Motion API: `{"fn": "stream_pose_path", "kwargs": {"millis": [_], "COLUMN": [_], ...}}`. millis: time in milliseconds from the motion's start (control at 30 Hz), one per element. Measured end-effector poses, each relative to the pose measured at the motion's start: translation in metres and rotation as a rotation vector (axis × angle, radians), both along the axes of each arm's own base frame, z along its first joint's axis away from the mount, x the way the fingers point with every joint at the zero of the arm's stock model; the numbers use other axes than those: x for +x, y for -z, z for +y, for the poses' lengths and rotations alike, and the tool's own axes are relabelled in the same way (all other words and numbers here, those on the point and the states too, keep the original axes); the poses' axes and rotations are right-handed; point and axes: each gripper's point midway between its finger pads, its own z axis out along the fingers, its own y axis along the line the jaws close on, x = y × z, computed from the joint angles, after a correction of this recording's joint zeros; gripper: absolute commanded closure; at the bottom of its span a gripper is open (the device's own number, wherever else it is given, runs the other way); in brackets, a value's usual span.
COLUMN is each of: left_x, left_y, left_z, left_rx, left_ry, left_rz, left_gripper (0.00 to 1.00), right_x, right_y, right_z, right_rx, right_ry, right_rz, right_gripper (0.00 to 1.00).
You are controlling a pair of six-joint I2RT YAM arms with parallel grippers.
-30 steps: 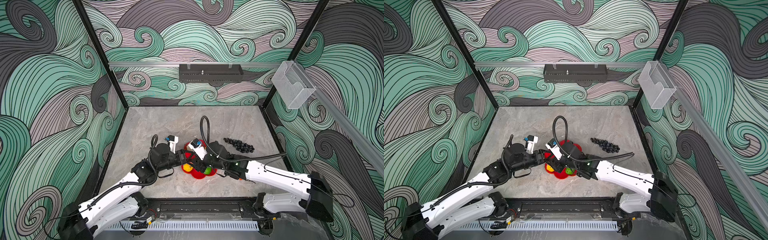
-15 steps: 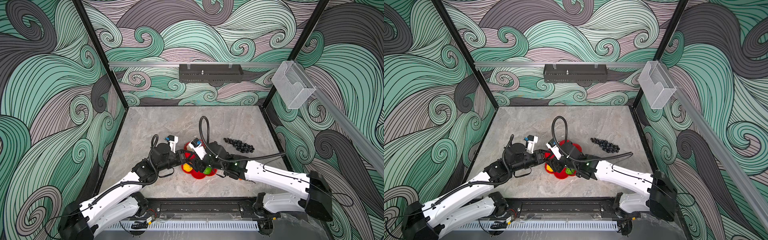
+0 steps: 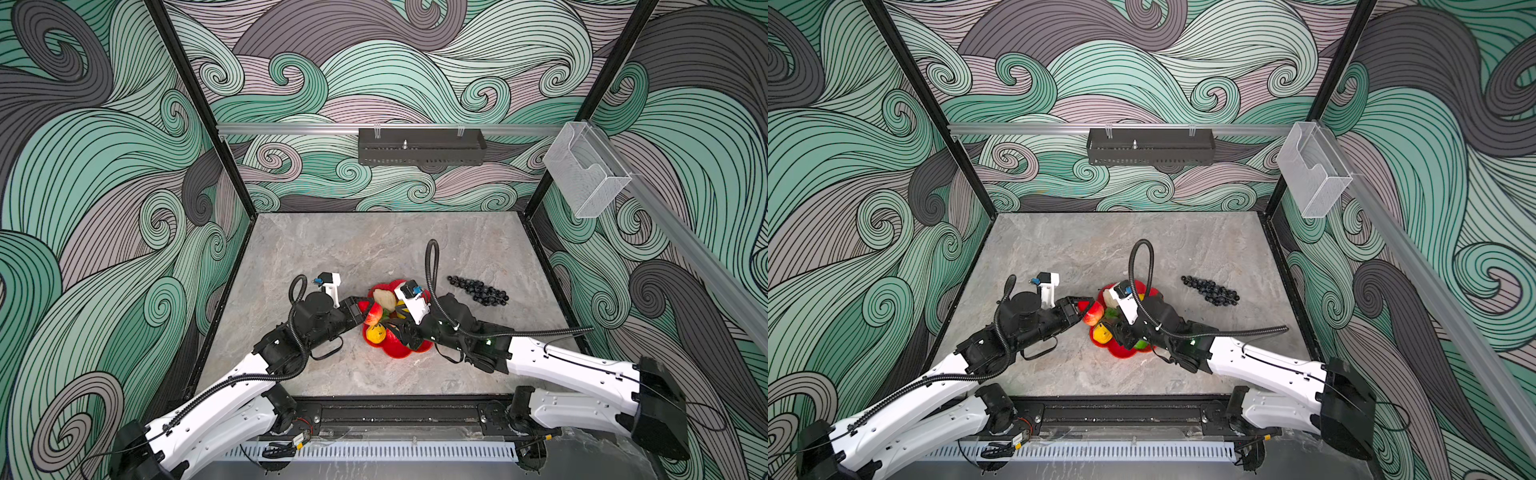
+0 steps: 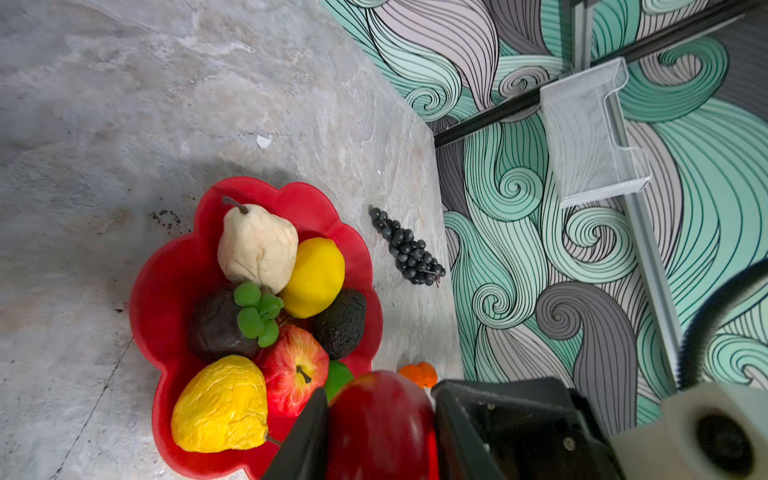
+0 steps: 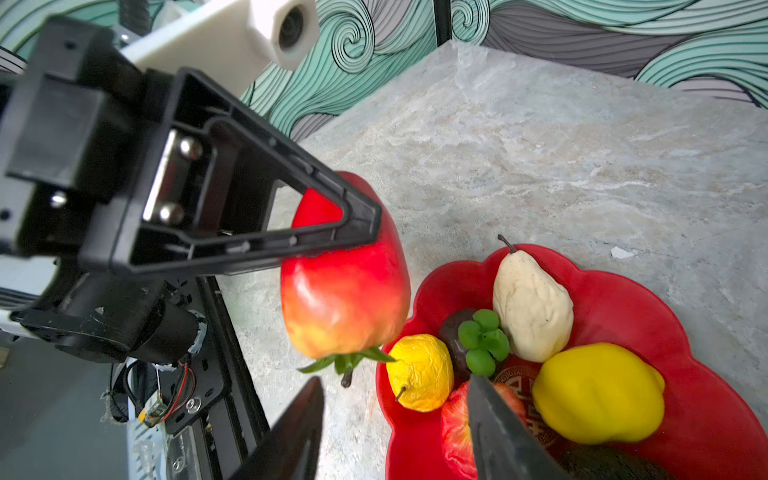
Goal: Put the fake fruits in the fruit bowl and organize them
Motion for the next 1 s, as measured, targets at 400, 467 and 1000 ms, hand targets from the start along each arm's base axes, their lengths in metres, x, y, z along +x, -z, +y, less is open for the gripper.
{"fn": "stream_pose_path", "kwargs": {"millis": [400, 467, 1000], "left_x": [-0.003, -0.003, -0.002], "left_y": [0.023, 0.022, 0.007], "left_z": [0.002, 0.003, 0.002], "left_rx": [-0.145, -0.162, -0.231], "left_ry": [-0.094, -0.1, -0.11], "left_rz": [0.163, 0.169, 0.157], "left_gripper": [0.65, 0.65, 0.65], "right_x": [-0.006, -0.008, -0.011], "right_y": [0.013, 0.012, 0.023], "right_z": [0.022, 0.025, 0.024], "right_rx": [0.065, 0.072, 0.04], "right_ry": [-0.05, -0.06, -0.047], "right_rz": [-0.01, -0.015, -0.034], "right_gripper": [0.69, 0.71, 0.76]}}
